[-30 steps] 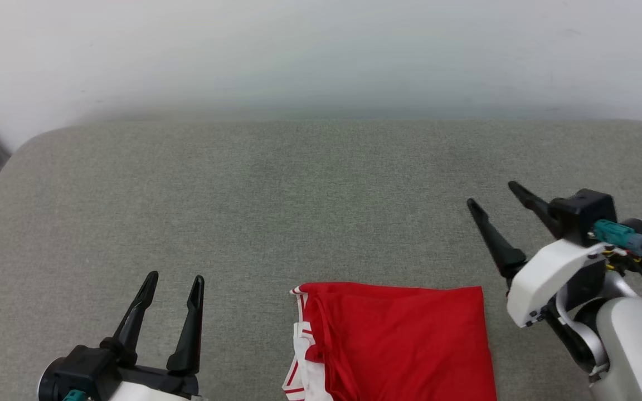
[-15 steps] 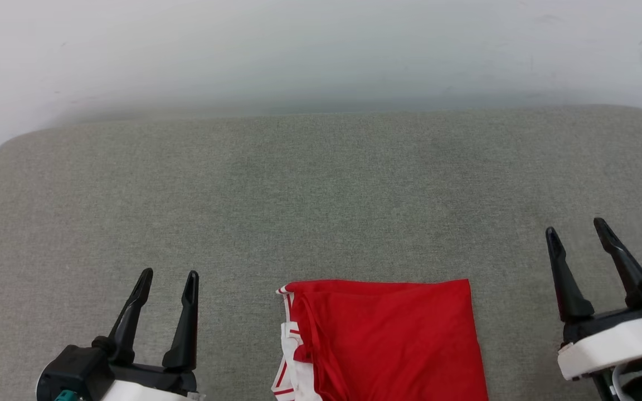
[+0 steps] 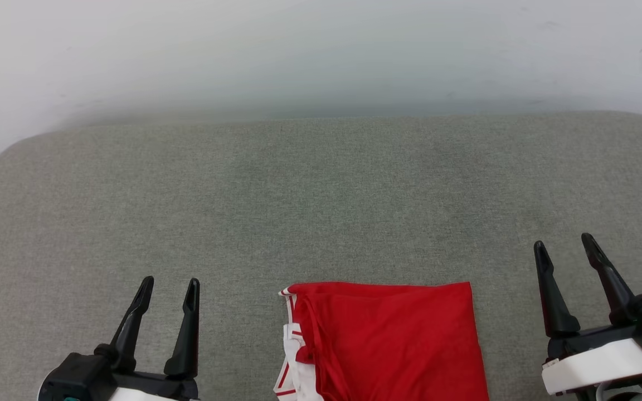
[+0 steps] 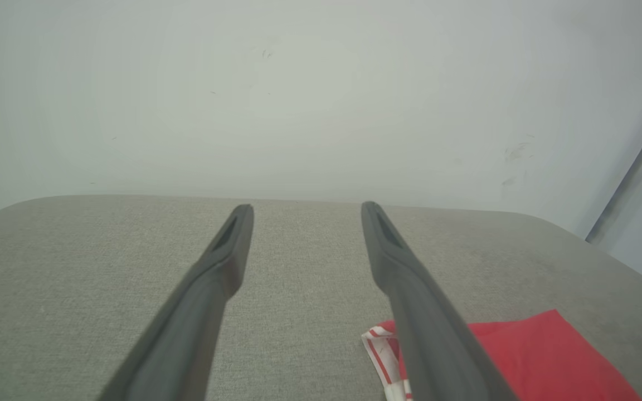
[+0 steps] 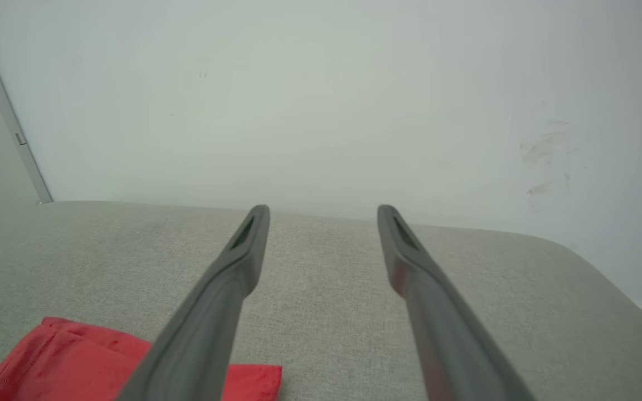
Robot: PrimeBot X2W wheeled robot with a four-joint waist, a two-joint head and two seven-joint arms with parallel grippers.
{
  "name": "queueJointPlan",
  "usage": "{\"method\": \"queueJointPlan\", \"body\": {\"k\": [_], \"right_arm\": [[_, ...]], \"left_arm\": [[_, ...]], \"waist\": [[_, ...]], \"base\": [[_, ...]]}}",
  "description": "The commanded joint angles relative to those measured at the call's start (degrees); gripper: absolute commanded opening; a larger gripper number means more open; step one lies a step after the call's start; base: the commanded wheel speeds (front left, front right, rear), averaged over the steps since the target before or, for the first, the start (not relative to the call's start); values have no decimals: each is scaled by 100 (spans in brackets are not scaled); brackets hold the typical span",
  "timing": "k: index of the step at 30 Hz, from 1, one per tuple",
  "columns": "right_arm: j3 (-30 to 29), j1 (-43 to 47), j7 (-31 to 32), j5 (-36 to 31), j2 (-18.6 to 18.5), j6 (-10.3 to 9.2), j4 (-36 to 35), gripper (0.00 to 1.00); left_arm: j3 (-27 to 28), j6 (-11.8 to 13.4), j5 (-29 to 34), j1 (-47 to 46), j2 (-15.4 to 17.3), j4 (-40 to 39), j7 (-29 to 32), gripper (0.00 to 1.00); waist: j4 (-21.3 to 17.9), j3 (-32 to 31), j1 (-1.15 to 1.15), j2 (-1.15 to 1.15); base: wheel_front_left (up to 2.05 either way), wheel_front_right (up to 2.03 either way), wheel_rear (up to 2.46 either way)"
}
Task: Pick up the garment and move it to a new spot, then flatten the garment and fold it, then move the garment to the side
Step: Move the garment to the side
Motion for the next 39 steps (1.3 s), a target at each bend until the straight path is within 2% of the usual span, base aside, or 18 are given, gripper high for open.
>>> {"method": "queueJointPlan", "body": {"k": [1, 9, 13, 17, 23, 29, 32, 34, 39], "right_arm": [[14, 62, -2, -15, 21, -2, 8, 100], [63, 141, 174, 109, -27, -2, 53, 100], [115, 173, 485, 186, -127, -2, -21, 100], [447, 217, 1355, 448, -441, -2, -132, 100], [795, 209, 3359, 1051, -830, -1, -388, 100], [652, 116, 5008, 1133, -646, -2, -629, 100], [503, 26, 5430, 1072, -417, -2, -543, 100], [475, 1, 5642, 978, -394, -1, -427, 100], [522, -77, 5793, 926, -234, -1, -153, 100]], "left_arm": [[-3, -8, 16, 65, 15, 1, -12, 100], [-36, -9, 58, 90, 45, 28, -12, 100], [-69, -9, 72, 52, 60, 37, -12, 100], [-131, -8, 33, -16, 78, 43, -12, 100], [-215, -8, 15, -140, 82, 99, -12, 100], [-364, -8, 33, -327, 91, 100, -12, 100], [-451, -8, 30, -470, 65, 125, -12, 100], [-523, -8, 49, -534, 75, 151, -12, 100], [-626, -9, 30, -689, 26, 197, -12, 100]], "waist": [[2, -9, 0, 0], [14, -69, 0, 0], [46, -32, 0, 0], [97, 54, 0, 0], [196, 263, 0, 0], [387, 586, 0, 0], [536, 741, 0, 0], [652, 822, 0, 0], [916, 982, 0, 0]], "base": [[0, 0, 0], [0, 0, 0], [0, 0, 0], [0, 0, 0], [0, 0, 0], [0, 0, 0], [0, 0, 0], [0, 0, 0], [0, 0, 0]]}}
